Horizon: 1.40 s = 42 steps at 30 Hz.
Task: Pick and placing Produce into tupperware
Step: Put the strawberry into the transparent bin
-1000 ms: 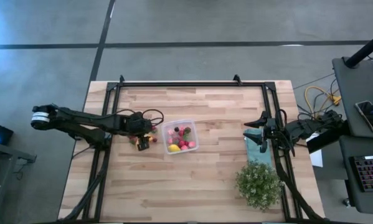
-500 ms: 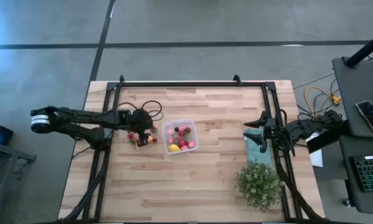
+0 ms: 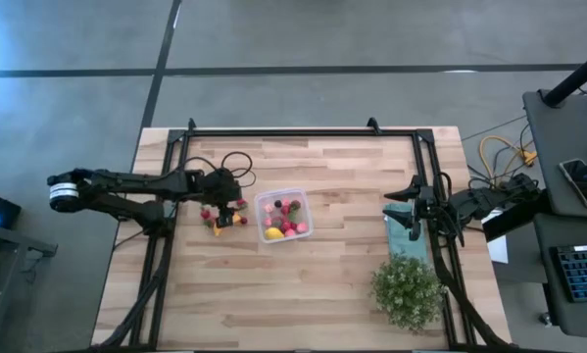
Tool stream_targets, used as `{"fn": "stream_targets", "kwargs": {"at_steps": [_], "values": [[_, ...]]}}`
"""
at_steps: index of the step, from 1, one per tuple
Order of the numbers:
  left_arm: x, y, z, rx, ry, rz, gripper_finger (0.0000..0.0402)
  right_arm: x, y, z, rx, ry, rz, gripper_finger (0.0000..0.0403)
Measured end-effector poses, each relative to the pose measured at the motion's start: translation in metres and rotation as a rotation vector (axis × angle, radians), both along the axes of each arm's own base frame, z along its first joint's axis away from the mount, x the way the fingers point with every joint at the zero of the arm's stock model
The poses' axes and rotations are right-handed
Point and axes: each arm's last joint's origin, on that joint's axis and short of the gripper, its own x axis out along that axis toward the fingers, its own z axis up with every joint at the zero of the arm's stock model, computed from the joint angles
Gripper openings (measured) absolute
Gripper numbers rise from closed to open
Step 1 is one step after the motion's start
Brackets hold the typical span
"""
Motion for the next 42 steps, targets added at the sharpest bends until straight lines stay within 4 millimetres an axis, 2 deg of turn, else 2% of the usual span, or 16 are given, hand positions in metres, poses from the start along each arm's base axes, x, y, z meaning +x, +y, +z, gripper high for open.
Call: {"fn": "stream_targets", "kwargs": {"at_steps": [18,29,42], "values": [[0.006,0.013,-0.008,-0.018,-0.011,-0.031,0.0219,0.000,0.000,0.000,0.000,0.000,0.000,0.0233],[0.012,0.015,-0.024,-0.052,0.038,-0.038,0.0216,0.000,0.000,0.000,0.000,0.000,0.000,0.0233],[0.017,0.017,-0.022,-0.037,0.011,-0.046,0.0118,0.000,0.000,0.000,0.000,0.000,0.000,0.0233]]}}
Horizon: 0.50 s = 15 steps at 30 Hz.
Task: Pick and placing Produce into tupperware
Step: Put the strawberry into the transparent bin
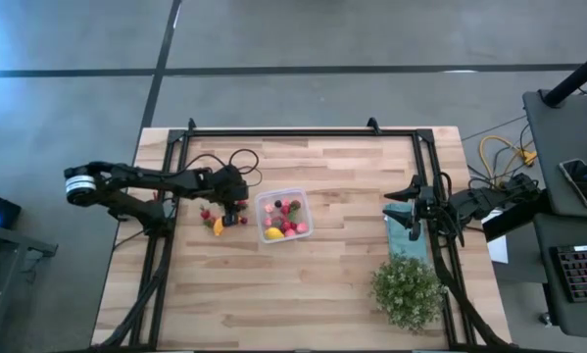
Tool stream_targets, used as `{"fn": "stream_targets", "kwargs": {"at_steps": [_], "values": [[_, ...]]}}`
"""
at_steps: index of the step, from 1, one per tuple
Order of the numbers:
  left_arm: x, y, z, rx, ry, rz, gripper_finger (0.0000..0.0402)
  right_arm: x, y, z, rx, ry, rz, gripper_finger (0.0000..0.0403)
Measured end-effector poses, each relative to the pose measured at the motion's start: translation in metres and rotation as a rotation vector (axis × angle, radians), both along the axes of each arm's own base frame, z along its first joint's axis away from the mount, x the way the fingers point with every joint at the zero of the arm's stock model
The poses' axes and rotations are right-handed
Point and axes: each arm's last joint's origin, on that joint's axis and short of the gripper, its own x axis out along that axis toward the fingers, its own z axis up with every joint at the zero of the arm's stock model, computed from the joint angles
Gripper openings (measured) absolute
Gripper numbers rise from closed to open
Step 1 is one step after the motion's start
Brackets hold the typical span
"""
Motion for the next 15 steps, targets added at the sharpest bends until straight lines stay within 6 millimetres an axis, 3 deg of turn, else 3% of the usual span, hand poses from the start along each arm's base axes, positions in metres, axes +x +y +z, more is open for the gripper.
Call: {"fn": "stream_targets", "kwargs": {"at_steps": [7,15], "values": [[-0.002,0.002,0.007,0.087,0.018,0.034,0.0101,0.000,0.000,0.000,0.000,0.000,0.000,0.0233],[0.001,0.005,0.041,0.079,-0.012,0.116,0.0100,0.000,0.000,0.000,0.000,0.001,0.000,0.0233]]}}
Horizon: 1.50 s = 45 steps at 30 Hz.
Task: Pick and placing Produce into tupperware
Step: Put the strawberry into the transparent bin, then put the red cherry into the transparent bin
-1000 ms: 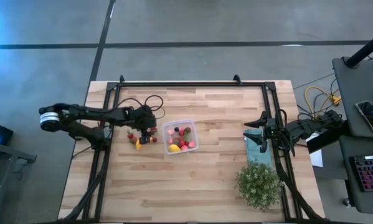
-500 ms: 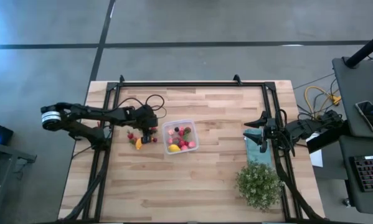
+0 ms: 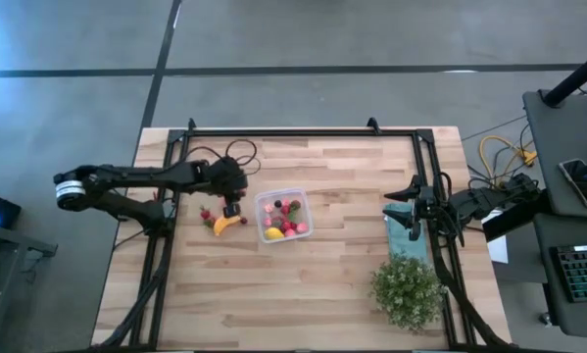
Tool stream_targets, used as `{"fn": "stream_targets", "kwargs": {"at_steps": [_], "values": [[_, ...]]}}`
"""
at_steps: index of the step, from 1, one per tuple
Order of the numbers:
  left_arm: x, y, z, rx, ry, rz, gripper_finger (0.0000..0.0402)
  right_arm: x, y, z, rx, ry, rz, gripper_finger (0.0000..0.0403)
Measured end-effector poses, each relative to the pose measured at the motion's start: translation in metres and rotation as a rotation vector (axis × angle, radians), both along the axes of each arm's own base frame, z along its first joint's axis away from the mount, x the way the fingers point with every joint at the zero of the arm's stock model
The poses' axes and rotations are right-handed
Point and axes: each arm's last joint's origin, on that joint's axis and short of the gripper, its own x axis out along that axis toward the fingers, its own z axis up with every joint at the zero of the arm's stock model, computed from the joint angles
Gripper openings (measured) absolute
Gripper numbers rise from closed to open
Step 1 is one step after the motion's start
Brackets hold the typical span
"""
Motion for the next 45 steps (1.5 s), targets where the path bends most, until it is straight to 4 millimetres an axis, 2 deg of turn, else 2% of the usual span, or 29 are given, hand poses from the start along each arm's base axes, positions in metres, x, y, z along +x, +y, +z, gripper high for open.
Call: {"fn": "stream_targets", "kwargs": {"at_steps": [7,13,20,26,30,40,45], "values": [[0.003,0.000,0.053,-0.019,-0.234,0.052,0.0099,0.000,0.000,0.000,0.000,0.000,0.000,0.0233],[0.012,-0.012,0.072,-0.220,-0.348,0.007,0.0099,0.000,0.000,0.000,0.000,0.000,0.000,0.0233],[0.048,-0.038,0.064,-0.414,-0.405,-0.106,0.0099,0.000,0.000,0.000,0.000,0.000,0.000,0.0233],[0.067,-0.031,0.046,-0.598,-0.403,-0.115,0.0102,0.000,0.000,0.000,0.000,0.000,0.000,0.0233],[0.068,-0.029,0.046,-0.656,-0.412,-0.079,0.0131,0.000,0.000,0.000,0.000,0.000,0.000,0.0233],[0.066,-0.030,0.047,-0.675,-0.404,-0.093,0.0245,0.000,0.000,0.000,0.000,0.000,0.000,0.0233],[0.046,-0.034,0.057,-0.590,-0.323,-0.122,0.0250,0.000,0.000,0.000,0.000,0.001,0.000,0.0233]]}}
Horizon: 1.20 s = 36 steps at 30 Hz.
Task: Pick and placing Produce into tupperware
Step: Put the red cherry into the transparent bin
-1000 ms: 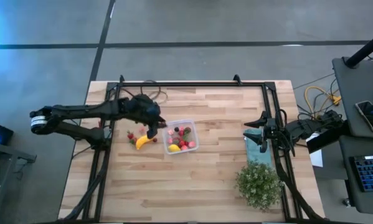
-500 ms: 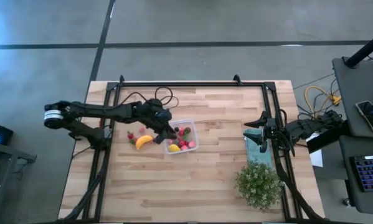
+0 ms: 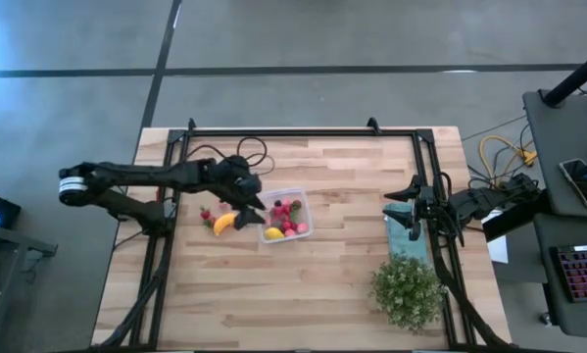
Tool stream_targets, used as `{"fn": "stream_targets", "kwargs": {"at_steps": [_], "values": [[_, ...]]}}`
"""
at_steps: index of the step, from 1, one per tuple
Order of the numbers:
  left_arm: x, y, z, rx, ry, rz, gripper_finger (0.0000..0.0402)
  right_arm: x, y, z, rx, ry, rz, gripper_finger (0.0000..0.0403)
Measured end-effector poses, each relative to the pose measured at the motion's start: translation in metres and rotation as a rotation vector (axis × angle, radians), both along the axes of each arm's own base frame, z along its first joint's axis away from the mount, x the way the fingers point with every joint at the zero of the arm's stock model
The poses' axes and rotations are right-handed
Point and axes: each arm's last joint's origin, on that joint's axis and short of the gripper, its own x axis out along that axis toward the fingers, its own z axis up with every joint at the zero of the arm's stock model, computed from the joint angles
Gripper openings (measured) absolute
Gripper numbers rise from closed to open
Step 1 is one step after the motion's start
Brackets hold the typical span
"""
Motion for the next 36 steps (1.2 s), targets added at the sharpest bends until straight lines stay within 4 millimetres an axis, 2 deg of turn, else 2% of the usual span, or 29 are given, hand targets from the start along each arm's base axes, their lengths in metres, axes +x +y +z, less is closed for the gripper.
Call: {"fn": "stream_targets", "kwargs": {"at_steps": [5,9,18,24,30,36], "values": [[-0.035,-0.003,0.009,0.235,0.182,0.051,0.0231,0.000,0.000,0.000,0.000,0.000,0.000,0.0233],[-0.044,-0.004,0.006,0.293,0.178,0.073,0.0222,0.000,0.000,0.000,0.000,-0.001,0.000,0.0233],[-0.038,-0.014,-0.037,0.340,0.318,-0.091,0.0221,0.000,0.000,0.000,0.001,-0.001,-0.001,0.0233],[-0.023,-0.012,-0.054,0.357,0.330,-0.124,0.0221,0.000,0.000,0.000,0.000,0.000,0.000,0.0233],[-0.018,-0.010,-0.071,0.390,0.421,-0.162,0.0221,0.000,0.000,0.000,0.000,0.000,0.000,0.0233],[-0.013,-0.009,-0.079,0.403,0.436,-0.154,0.0221,0.000,0.000,0.000,0.000,0.000,0.000,0.0233]]}}
